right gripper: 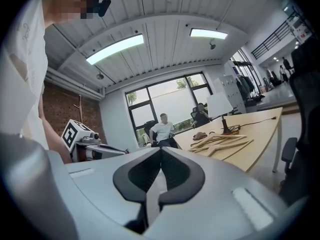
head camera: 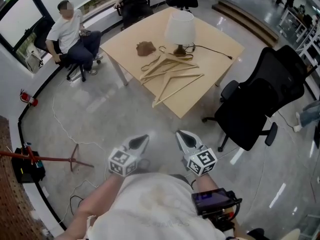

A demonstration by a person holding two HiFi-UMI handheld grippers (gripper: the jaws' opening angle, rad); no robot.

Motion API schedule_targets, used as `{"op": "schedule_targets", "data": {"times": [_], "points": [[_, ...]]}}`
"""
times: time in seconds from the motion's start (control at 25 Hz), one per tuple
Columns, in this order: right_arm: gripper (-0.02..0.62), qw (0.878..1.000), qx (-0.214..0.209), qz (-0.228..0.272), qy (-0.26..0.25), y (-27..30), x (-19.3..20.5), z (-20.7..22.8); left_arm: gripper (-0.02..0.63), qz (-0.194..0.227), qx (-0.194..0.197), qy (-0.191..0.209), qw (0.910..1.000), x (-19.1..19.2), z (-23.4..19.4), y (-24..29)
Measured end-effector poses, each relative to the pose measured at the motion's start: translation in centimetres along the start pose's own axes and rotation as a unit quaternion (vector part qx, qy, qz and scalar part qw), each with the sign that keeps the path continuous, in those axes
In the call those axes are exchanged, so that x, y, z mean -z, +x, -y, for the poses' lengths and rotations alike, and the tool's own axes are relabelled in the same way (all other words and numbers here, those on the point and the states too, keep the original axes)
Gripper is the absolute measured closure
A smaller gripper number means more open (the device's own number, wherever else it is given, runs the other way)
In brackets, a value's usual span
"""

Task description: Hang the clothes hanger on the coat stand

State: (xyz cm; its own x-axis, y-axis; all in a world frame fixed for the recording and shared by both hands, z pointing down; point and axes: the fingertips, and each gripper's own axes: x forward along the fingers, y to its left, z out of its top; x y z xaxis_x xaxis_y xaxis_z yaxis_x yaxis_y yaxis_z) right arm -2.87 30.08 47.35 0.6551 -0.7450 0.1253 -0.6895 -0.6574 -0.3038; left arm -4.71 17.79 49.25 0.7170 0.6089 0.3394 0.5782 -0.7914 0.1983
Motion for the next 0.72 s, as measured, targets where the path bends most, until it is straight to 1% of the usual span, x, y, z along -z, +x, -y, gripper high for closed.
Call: {"op": "schedule_targets", "data": {"times": [0.24,0.36,0.56,0.64,0.72], "points": [[0.581,1.000,0.002,-0.003,0.000,1.0,0.2,0.8,0.604,0.000,0.012,0.002,0.9999,-1.0,-0.1,1.2],[0.581,1.000,0.008,-0.005,0.003,1.8,0.2,1.4,0.604,-0.003,0.023,0.000,0.9997,-1.3,-0.6,2.7],[0.581,0.999,0.035,-0.009,0.005,2.7,-0.2,4.0,0.604,-0.015,0.060,-0.006,0.9981,-1.1,-1.2,7.2],[0.581,0.999,0.045,-0.012,0.004,3.2,-0.5,5.4,0.604,-0.017,0.070,-0.009,0.9974,-1.2,-1.7,9.4],[0.581,0.999,0.052,-0.015,0.001,3.8,-0.9,6.8,0.604,-0.017,0.076,-0.003,0.9970,-1.9,-2.4,11.3]]}}
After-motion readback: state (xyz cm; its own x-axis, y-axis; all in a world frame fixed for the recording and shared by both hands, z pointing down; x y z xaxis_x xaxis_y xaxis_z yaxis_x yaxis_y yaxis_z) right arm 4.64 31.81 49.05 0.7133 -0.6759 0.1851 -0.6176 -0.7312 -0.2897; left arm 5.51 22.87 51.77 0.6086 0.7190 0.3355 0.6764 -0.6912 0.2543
